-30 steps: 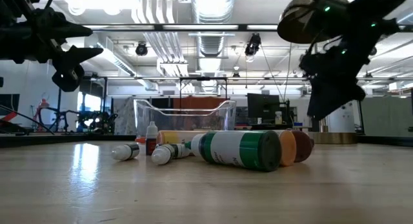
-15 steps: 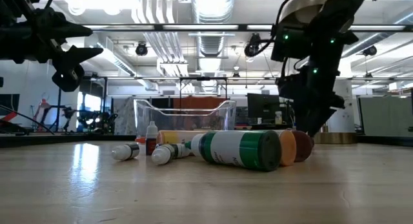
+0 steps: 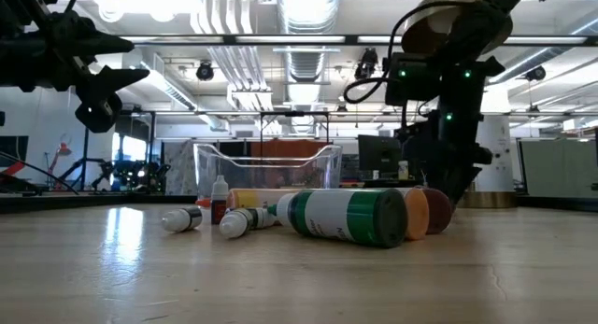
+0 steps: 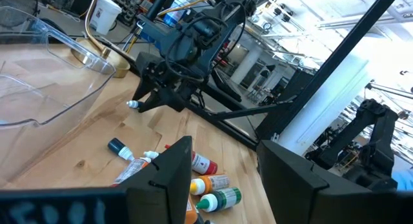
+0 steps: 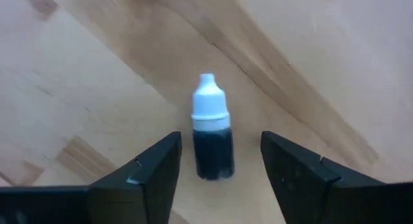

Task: Pick & Place food coloring
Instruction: Put the small black food coloring bottle into the transparent bin, then put the large orange food coloring bottle into the transparent bin

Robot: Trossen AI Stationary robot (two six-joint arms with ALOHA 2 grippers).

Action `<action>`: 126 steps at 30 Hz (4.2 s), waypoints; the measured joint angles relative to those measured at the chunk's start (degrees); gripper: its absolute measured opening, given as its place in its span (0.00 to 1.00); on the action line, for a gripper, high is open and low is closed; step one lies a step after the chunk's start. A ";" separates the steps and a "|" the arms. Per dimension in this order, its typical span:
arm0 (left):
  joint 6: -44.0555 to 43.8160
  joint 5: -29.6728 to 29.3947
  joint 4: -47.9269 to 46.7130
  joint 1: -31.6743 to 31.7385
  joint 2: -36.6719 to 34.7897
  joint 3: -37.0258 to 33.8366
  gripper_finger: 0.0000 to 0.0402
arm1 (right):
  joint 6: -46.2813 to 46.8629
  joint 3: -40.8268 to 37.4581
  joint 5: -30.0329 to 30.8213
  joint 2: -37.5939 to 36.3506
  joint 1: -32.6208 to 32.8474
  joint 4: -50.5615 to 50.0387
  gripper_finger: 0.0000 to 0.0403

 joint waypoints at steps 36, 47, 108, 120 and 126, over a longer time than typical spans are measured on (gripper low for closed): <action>0.01 0.01 0.00 0.00 -0.02 0.01 0.37 | -8.75 30.92 -5.25 0.41 -2.66 11.51 0.28; 0.02 0.00 0.00 0.00 0.00 0.00 0.37 | -28.42 44.21 4.97 2.59 0.07 7.26 0.65; -32.93 -10.58 6.72 0.00 0.00 -0.02 0.37 | -14.68 6.98 -8.20 3.77 11.60 2.96 0.59; -29.51 -10.58 4.94 -0.02 0.00 -0.02 0.37 | -18.69 6.99 -5.09 3.76 10.53 10.84 0.59; -28.41 -10.58 3.13 -0.04 0.00 -0.02 0.37 | -18.37 6.99 -3.73 3.76 10.51 11.59 0.58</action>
